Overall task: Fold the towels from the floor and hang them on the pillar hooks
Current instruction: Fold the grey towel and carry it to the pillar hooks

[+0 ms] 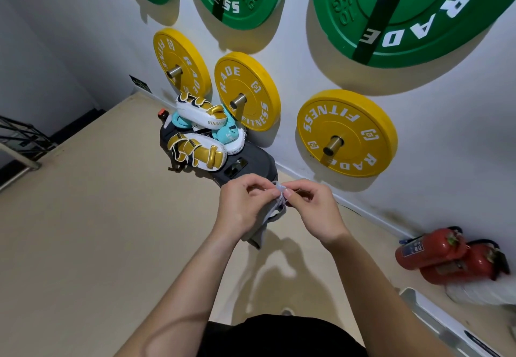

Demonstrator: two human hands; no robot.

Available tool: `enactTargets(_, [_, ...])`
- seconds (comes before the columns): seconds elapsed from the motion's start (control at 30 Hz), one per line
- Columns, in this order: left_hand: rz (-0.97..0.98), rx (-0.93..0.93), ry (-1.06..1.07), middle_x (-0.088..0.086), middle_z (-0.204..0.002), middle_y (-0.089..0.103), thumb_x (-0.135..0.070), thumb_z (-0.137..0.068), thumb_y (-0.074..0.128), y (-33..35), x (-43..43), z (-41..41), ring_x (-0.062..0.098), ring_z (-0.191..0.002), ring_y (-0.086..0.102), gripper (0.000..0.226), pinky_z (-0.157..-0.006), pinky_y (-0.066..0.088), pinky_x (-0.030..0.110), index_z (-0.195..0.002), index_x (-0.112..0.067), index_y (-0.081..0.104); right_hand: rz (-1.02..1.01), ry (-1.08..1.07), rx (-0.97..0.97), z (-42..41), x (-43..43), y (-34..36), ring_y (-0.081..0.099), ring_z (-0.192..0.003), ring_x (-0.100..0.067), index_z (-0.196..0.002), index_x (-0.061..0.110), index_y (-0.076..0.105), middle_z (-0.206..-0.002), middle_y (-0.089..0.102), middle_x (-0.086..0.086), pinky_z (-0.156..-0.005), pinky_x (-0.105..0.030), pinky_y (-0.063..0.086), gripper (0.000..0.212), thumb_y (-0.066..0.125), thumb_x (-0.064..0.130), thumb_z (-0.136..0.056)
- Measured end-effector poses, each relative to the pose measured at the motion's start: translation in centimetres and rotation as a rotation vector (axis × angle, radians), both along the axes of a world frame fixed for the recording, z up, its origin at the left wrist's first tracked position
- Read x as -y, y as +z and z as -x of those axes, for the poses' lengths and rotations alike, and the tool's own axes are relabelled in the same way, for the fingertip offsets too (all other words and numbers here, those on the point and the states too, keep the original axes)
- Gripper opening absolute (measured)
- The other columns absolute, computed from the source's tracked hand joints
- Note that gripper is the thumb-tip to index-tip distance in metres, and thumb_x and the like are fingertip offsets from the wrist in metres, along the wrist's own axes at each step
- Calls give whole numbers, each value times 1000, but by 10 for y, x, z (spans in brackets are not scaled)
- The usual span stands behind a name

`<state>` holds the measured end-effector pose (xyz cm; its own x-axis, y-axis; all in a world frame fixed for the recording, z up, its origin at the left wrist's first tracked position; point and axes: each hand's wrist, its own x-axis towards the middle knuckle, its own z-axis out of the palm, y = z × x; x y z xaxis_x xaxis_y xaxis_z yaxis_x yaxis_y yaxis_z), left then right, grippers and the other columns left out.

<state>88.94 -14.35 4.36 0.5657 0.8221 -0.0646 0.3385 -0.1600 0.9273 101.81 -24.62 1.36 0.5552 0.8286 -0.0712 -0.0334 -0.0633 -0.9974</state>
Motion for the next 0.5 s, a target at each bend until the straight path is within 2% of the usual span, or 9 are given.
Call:
enactTargets(0.1, [-7, 26, 10, -10, -60, 68, -17, -80, 83, -1, 0, -1, 4, -56, 59, 7, -65, 51, 23, -79, -17, 75, 7, -2, 55, -1, -1, 3, 72, -95, -19, -101, 12, 78, -97, 77, -1, -91, -44, 56, 15, 65, 8, -93])
enactTargets(0.2, [6, 61, 31, -4, -64, 70, -19, -82, 81, -4, 1, 0, 10, -58, 63, 7, -68, 58, 36, -82, -16, 75, 15, -5, 72, 0, -1, 7, 72, -94, -17, -100, 15, 79, -96, 77, 1, -90, -43, 57, 15, 67, 11, -92])
enactTargets(0.27, [23, 96, 52, 1, -66, 72, -19, -82, 81, -5, 3, -1, 16, -61, 67, 9, -70, 62, 43, -83, -13, 74, -4, -5, 62, 2, 1, 10, 72, -93, -14, -100, 16, 79, -96, 77, 1, -86, -37, 57, 14, 68, 12, -91])
enactTargets(0.33, [34, 127, 75, 2, -65, 71, -16, -83, 81, -4, 6, -2, 17, -60, 69, 12, -68, 62, 41, -83, -9, 72, -41, 23, 27, 4, 3, 14, 73, -90, -16, -98, 18, 79, -94, 76, -1, -81, -30, 56, 12, 72, 13, -89])
enactTargets(0.4, [30, 123, 91, 4, -67, 72, -18, -82, 82, -3, 7, -4, 18, -61, 69, 13, -65, 61, 38, -82, -9, 72, -60, 43, 36, 4, 3, 16, 73, -87, -20, -94, 20, 79, -90, 75, -2, -79, -30, 57, 11, 77, 14, -84])
enactTargets(0.5, [84, 135, 84, 9, -67, 73, -17, -84, 80, 0, 10, -5, 20, -59, 70, 12, -61, 60, 35, -82, -8, 72, -40, 31, 88, 0, 2, 16, 71, -80, -14, -88, 18, 78, -86, 75, 1, -73, -25, 54, 8, 76, 11, -85])
